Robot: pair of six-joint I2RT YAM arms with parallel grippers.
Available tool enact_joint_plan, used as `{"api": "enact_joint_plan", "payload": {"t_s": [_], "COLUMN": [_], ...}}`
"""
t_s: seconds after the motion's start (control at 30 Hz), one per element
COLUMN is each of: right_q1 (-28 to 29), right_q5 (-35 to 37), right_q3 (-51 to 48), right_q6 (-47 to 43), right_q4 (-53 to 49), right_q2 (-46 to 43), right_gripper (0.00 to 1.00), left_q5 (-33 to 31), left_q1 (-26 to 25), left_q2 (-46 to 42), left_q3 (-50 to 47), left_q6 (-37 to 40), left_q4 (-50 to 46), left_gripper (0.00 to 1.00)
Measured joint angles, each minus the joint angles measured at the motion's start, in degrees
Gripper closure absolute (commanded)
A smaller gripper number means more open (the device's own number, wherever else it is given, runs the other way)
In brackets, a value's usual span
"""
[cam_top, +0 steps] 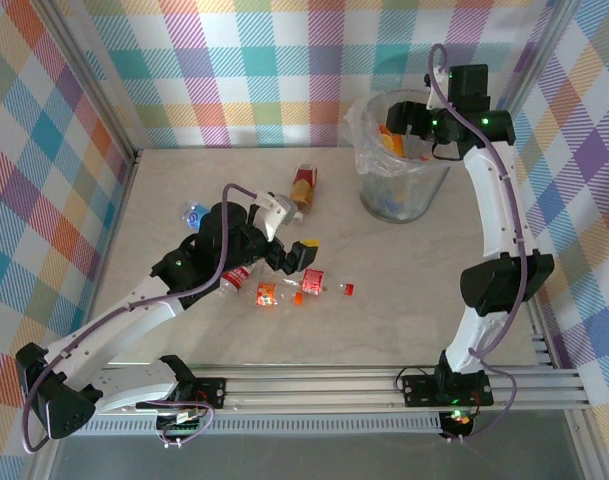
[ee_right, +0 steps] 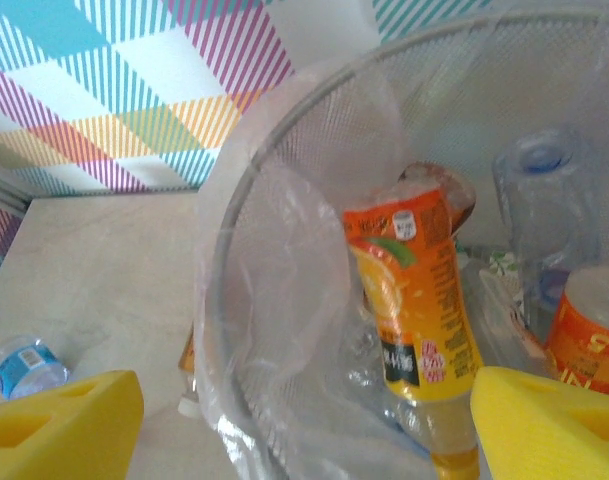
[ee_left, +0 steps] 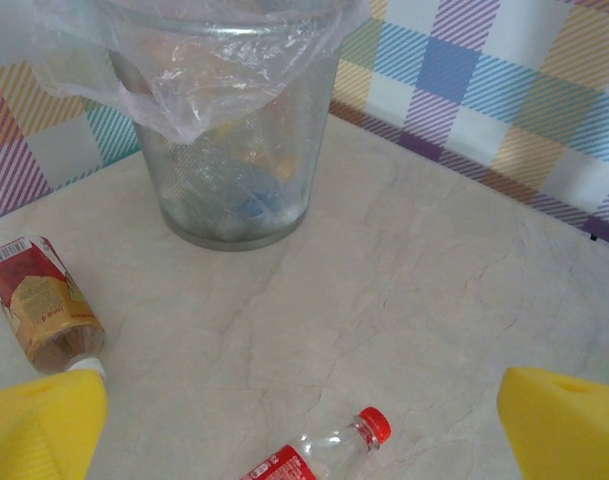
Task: Put the plastic bottles in the bin
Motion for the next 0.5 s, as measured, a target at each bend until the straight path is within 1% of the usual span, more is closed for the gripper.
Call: {"api": "enact_joint_plan", "payload": {"t_s": [0.17,0.27,0.37,0.5], "right_q1": [2.75,5.90,9.09,13.51], "right_q5": [-0.44,0.42,1.46,3.63], "right_q3": [-10.80,-18.08,-23.41,-29.14], "right_q6": [0.04,0.61,2.08,4.42], "right_q4": [1.51,3.30,5.44,7.30], "right_q2": [-5.16,-8.87,-12.79,-16.50], "right_gripper": [0.14,0.14,0.14,0.15], "left_q5": [0.00,-1.09,-3.48,-7.45], "left_q1": [0.11,0.33,0.66,1.31], "left_q2": [-0.11,-0.50,-1.29,-1.73], "left_q3": [1.22,2.29,2.75,2.75], "left_q6": [2.54,5.05,6.99,7.67], "left_q4": [-3.08,-5.77,-7.45,-7.69], "left_gripper": [0.00,0.00,0.00,0.00]}}
